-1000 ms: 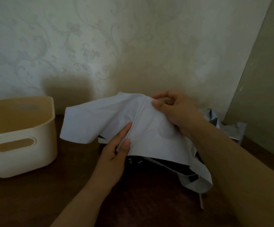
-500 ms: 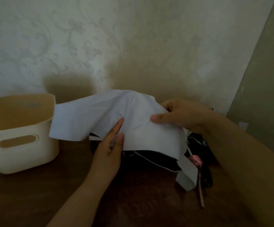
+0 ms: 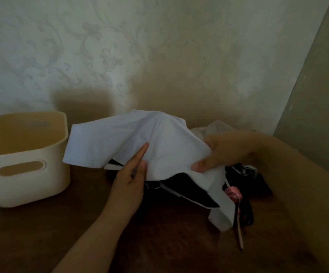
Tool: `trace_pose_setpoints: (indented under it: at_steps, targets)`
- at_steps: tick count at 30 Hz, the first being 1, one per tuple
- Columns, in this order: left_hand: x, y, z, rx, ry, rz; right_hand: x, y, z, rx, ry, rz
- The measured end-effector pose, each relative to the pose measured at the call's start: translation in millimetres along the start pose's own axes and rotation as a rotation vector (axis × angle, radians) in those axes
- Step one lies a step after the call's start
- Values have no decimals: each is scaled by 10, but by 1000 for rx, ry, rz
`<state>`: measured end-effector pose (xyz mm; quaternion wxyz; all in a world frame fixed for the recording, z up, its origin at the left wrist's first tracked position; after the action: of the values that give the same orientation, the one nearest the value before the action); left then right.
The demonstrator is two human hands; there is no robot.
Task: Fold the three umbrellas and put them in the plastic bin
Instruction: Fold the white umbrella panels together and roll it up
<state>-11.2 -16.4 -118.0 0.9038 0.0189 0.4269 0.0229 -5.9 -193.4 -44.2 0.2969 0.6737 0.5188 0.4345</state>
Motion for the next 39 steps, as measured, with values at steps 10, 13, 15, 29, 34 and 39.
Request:
trace_pose_setpoints:
  at_steps: [10,13,15,29,34,39]
  targets:
    - [41,181,41,-109,36,-8,-150,176,30,-216,15,288]
    - [35,232,46,-142,34,-40,-145,79,47,-130,2,659]
    - [47,250,31,-163,49,-77,-162,-12,84,-143,-51,679]
    - [141,346,46,-208,54,-8,-157,78,-17,-330,331,990]
    - [223,360,25,-253,97,-74,-179,439,-269,-532,364,1005]
    - [238,404,26,-352,150,-262,-179,386,-236,-540,289,657]
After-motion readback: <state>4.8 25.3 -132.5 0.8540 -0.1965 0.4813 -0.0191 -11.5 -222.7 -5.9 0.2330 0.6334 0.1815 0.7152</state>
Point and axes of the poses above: each hand's wrist, its own z-axis towards the middle knuckle, its own y-axis out of the back of the hand, x = y × z, the point moved 7 cm from there along z, towards the middle knuckle, and after that the axes turned 15 degrees about -y, right-handed, at the moved point
